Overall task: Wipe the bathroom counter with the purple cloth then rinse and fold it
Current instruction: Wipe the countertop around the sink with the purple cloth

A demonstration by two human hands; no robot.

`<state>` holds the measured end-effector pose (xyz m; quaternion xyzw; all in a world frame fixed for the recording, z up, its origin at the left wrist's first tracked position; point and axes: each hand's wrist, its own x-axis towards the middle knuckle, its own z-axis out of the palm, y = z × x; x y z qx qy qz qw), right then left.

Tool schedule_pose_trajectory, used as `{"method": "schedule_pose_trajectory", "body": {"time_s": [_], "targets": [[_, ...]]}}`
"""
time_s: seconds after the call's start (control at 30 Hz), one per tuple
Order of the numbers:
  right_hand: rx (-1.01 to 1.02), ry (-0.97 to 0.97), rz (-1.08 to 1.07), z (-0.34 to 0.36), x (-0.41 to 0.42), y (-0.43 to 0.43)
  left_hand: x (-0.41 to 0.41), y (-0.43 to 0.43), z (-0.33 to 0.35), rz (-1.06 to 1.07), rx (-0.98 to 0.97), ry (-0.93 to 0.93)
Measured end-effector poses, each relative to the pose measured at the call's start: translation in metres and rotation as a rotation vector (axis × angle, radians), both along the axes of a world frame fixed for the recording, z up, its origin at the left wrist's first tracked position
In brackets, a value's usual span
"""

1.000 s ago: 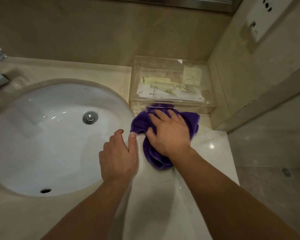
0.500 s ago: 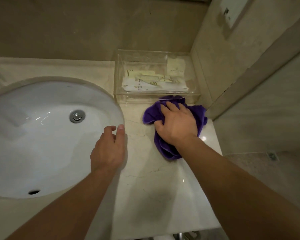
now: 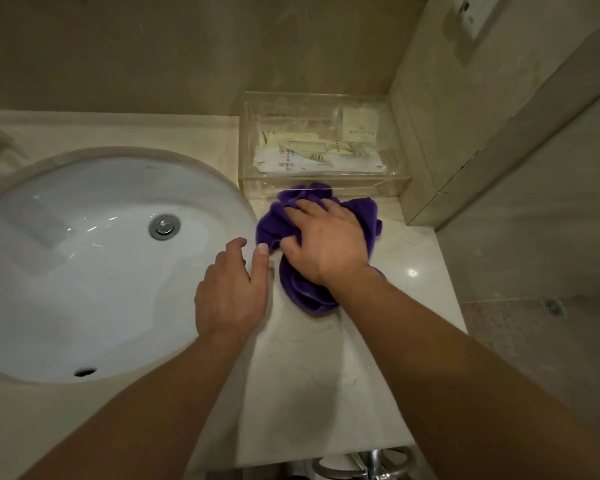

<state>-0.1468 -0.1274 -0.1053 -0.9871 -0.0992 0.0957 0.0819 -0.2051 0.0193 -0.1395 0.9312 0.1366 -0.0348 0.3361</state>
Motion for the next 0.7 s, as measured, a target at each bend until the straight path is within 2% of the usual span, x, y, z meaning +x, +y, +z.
{"method": "schedule_pose_trajectory", "body": {"time_s": [0.3, 0.5, 0.53, 0.67, 0.7], "targets": [[-0.135, -0.114, 0.053, 0.005, -0.013, -0.078, -0.004, 0.0, -0.003, -0.091, 0.074, -0.018], [-0.03, -0.416, 0.067, 0.064, -0.017, -0.096, -0.006, 0.0, -0.004, -0.116, 0.084, -0.037], [-0.023, -0.388, 0.104, 0.068, -0.02, -0.1, -0.006, 0.0, -0.004, -0.12, 0.086, -0.04], [-0.213, 0.103, 0.209, 0.044, -0.041, -0.117, -0.007, 0.002, -0.006, -0.118, 0.074, -0.056], [-0.213, 0.132, 0.179, 0.034, -0.048, -0.122, -0.007, 0.001, -0.006, -0.119, 0.071, -0.057]]}}
